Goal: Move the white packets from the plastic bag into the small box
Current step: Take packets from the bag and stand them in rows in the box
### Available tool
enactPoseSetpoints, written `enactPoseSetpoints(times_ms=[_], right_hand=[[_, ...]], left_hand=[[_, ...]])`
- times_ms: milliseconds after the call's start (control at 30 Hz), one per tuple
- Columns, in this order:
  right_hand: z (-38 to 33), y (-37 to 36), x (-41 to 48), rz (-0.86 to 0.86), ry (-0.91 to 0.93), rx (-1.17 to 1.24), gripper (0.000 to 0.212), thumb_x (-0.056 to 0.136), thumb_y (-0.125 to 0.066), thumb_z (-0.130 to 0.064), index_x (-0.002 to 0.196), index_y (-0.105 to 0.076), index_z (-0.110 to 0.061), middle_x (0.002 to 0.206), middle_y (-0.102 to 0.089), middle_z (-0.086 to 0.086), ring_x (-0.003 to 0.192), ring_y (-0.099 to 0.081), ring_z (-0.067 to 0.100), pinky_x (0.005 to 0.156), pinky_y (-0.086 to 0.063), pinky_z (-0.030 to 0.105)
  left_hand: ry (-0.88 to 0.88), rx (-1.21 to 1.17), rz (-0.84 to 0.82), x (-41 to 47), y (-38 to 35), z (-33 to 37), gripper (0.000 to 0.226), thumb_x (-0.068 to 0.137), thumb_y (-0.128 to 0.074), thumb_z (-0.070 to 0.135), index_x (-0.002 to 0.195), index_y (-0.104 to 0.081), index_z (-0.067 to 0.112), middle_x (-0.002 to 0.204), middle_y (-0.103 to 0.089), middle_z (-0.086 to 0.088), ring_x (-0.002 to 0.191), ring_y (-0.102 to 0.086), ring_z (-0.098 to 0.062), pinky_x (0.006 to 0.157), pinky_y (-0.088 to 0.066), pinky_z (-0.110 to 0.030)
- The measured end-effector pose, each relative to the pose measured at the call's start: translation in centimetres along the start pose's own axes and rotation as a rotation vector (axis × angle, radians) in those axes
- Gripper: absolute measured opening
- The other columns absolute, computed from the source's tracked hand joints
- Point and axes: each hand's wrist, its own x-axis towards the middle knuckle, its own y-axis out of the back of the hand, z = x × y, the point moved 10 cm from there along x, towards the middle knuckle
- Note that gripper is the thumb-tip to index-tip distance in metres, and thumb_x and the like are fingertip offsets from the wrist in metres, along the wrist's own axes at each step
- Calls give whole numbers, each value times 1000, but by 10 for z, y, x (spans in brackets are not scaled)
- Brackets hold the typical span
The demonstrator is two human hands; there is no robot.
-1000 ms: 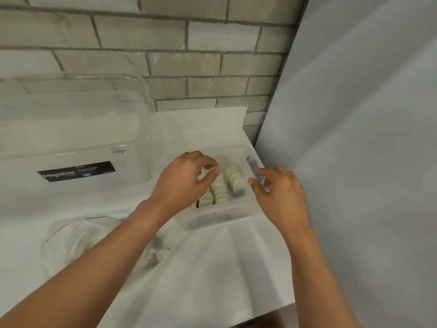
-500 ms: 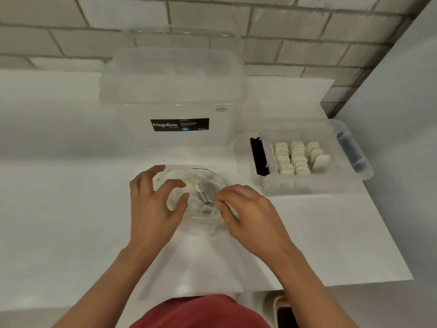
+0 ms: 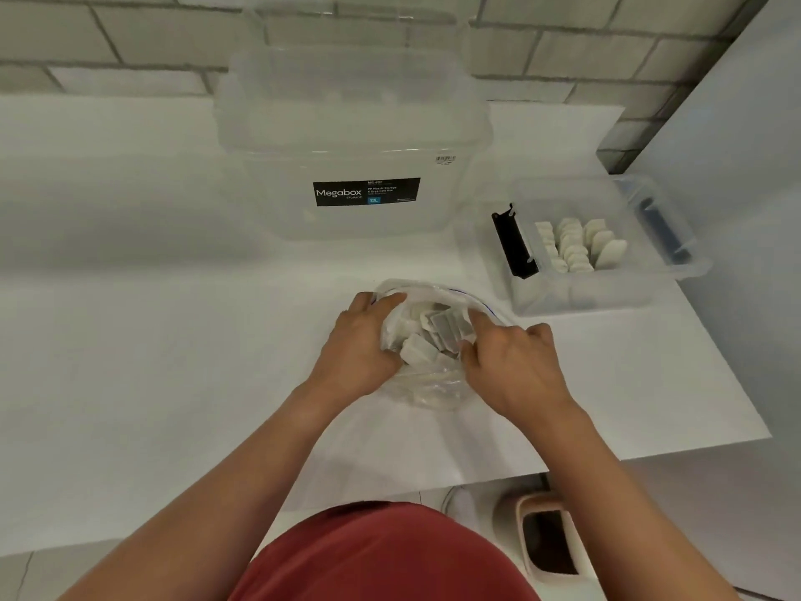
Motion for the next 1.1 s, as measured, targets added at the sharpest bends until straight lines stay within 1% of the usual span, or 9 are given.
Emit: enactPoseSetpoints(times_ms=[100,200,267,400,533,633,800,967,1100], right_hand=[[-5,4,-8,64,14,30,39,87,-58,-14,126,-61,-19,73,-68,0,68,-65,29,67,-29,34],[-33,2,-3,17,178,174,34,86,-59,-6,112,-72,-24,99,-70,0,92,-64,30,63,-45,34],[-55,-5,4,-50,314,246,31,90,-61,-9,111,-75,-28,111,-68,-4,100,-60,25,66,-53,39],[-67,-23,20,-164,392,162,23,95,-55,-27,108,-73,-33,115,-61,-8,108,-55,22,70,-51,35],[-67,-23,24,-199,421,136,27,93,-55,-20,112,-72,-28,124,-60,-5,113,-55,22,76,-53,38],[-67,-14,23,-201,441,112,20,92,-59,-18,106,-71,-22,115,-62,-5,105,-59,22,75,-53,38],[-45,17,25,-41,354,275,10,87,-61,-15,86,-65,-24,82,-67,-8,75,-63,18,64,-56,40],[-60,6,27,-172,435,173,28,90,-58,-15,109,-69,-33,109,-68,-11,94,-64,19,71,-55,38],[-65,-11,29,-298,490,29,28,93,-56,-15,110,-72,-29,101,-68,-4,84,-63,21,61,-41,31]], left_hand=[[-29,24,-55,-2,-12,-1,87,76,-69,18,152,-31,36,140,-37,3,122,-47,-25,97,-50,-43],[-46,24,-64,-2,-14,-3,91,75,-72,23,154,-28,34,141,-39,3,124,-46,-24,101,-47,-41],[-49,22,-67,-1,-14,-4,94,73,-76,26,154,-28,32,142,-41,1,125,-46,-24,102,-45,-39],[-45,26,-69,0,-15,-4,100,66,-79,34,153,-29,34,142,-44,2,125,-47,-24,100,-45,-36],[-31,2,-50,-3,-14,-7,103,65,-78,34,154,-28,34,145,-42,2,126,-46,-24,100,-44,-36],[-22,-17,-29,-7,-12,-8,103,66,-79,31,155,-26,32,146,-39,1,127,-45,-23,100,-43,-34],[-10,-122,45,-13,-8,-5,93,60,-71,37,146,-33,41,132,-47,7,119,-46,-16,95,-50,-39],[-36,-124,68,-15,-11,8,87,59,-64,39,141,-35,46,131,-49,12,117,-45,-15,91,-51,-40],[-23,-102,96,-13,-9,11,92,59,-66,39,146,-33,40,135,-46,8,118,-45,-17,94,-49,-40]])
